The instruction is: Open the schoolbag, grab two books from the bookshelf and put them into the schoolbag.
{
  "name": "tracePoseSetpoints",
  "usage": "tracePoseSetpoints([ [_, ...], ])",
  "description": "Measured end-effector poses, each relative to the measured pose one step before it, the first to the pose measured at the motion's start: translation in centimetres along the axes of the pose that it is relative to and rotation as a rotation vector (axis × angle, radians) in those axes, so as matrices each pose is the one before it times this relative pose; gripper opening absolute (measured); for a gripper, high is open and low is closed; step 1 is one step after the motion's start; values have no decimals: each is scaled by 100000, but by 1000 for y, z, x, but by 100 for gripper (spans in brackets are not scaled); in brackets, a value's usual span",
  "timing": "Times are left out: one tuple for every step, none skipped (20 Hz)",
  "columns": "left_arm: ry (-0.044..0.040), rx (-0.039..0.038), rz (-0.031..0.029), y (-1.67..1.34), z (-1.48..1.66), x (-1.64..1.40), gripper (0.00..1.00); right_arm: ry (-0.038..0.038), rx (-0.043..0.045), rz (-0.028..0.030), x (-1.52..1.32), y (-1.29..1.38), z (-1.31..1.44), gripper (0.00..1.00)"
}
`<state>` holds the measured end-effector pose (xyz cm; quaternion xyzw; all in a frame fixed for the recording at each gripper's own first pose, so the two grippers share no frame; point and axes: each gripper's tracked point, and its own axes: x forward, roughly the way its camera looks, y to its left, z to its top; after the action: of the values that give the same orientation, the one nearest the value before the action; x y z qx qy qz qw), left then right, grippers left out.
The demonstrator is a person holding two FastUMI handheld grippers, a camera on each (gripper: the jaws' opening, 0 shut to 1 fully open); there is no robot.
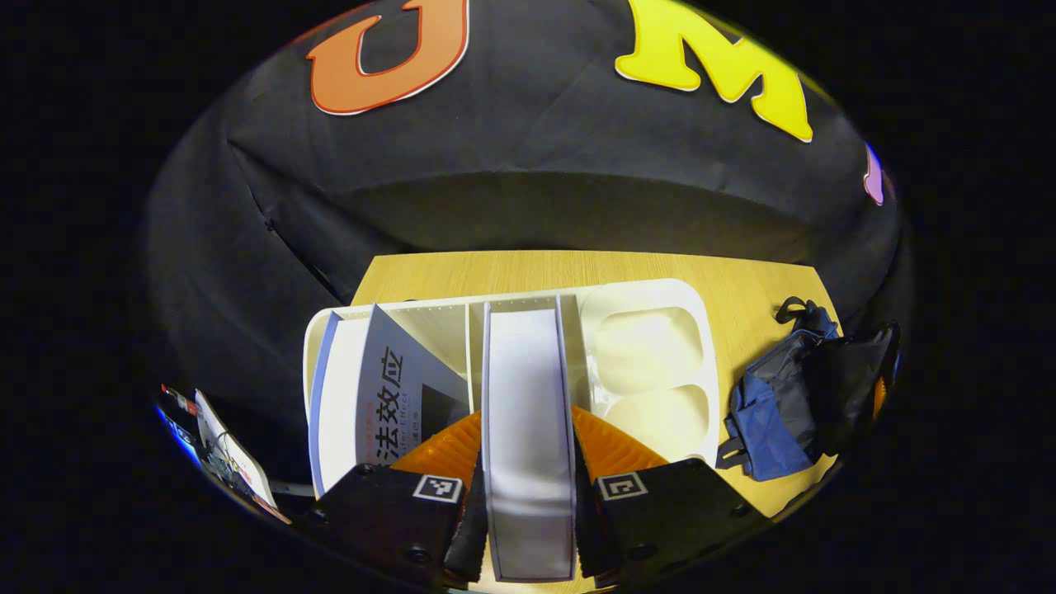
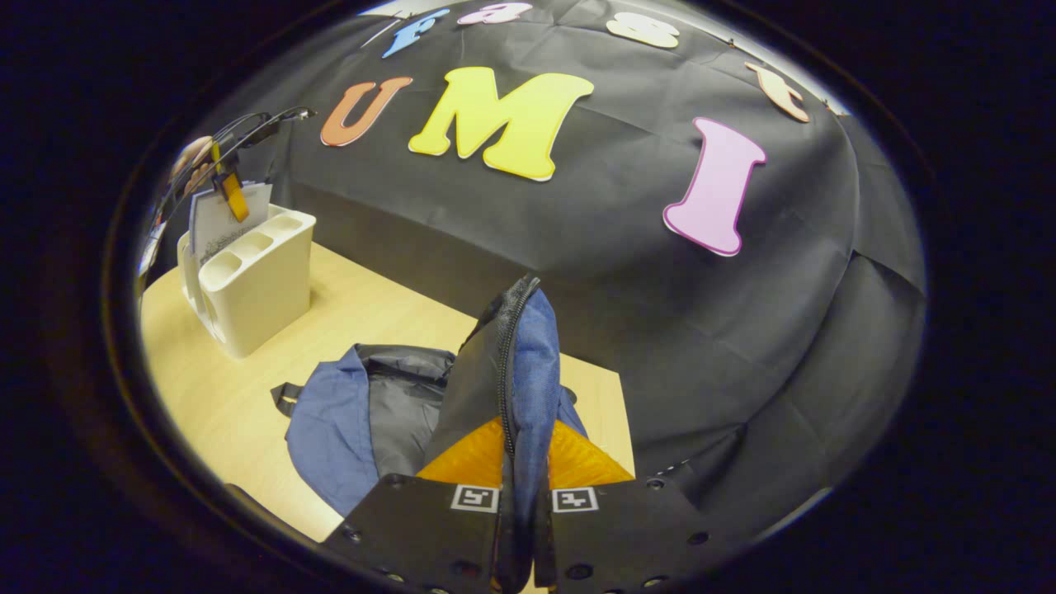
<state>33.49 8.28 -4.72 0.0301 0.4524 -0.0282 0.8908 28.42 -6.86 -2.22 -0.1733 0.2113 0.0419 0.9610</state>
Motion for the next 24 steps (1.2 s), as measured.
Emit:
tracePoseSetpoints([
  [-912,-712,-406,-195,92,-447,43,46,276,115,-20,53,-54,9],
  [-859,-50,-874,-116,-61,-559,44,166,51,36,-42,58,36,9],
  [-259,-592,-706,-351,-152,-659,44,7,-217,-34,-16,91,-115,9],
  [-934,404,-136,-80,-149,-705,44,-15,-323,-113,-36,21,63,9],
  [-1190,590,350,-111,-92,-788,43,-52,-494,-134,-96,105,-40,9],
  [-1231,219,391,20,-311,-850,44,-247,-593,-24,-155,148,122,9],
  [-1112,418,134,-119,-237,-1014,43,-183,-285,54,-148,142,27,9],
  [-1130,399,100,-82,-481,-1071,43,-86,-286,165,-55,186,-14,9],
  [-1144,452,427,150,-493,-1029,43,-4,-207,167,-39,136,-38,9],
  [-1281,-50,833,277,-449,-1087,43,111,-143,7,-77,99,-27,9],
  [-1216,-69,626,234,-491,-1038,43,-62,-269,172,32,218,-120,9],
  [-2230,284,-77,126,-412,-1165,43,-24,-277,209,14,119,-58,9],
  [-1034,-406,161,196,-467,-852,44,340,-102,239,-10,87,-101,9],
  [-1434,-1393,-23,192,-678,-1129,44,216,-21,367,94,167,-198,9],
  [-478,-1066,-607,118,-719,-828,44,136,159,257,31,60,-123,9],
  [-1370,-1177,-247,207,-582,-799,44,178,349,159,86,-2,-68,9],
  [-1307,-1445,-23,267,-640,-554,44,159,376,180,95,70,-68,9],
  [-860,-2826,-118,262,-820,-571,44,363,150,-11,152,95,-37,9],
  [-340,-3023,-928,66,-910,-342,44,173,-270,-73,92,31,-101,9],
  [9,-3205,-1234,118,-943,-425,44,0,-511,-216,45,-95,86,9],
  [419,-2929,-1331,-115,-825,-236,44,127,-325,-19,84,74,-28,9],
  [290,-1932,-1632,-35,-998,-320,44,123,-352,133,44,28,6,9],
  [-322,-2435,-1631,-146,-647,-183,44,227,-253,28,-9,-15,-95,9],
  [-545,-2208,-2795,-259,-792,-388,44,90,-41,14,44,4,9,9],
])
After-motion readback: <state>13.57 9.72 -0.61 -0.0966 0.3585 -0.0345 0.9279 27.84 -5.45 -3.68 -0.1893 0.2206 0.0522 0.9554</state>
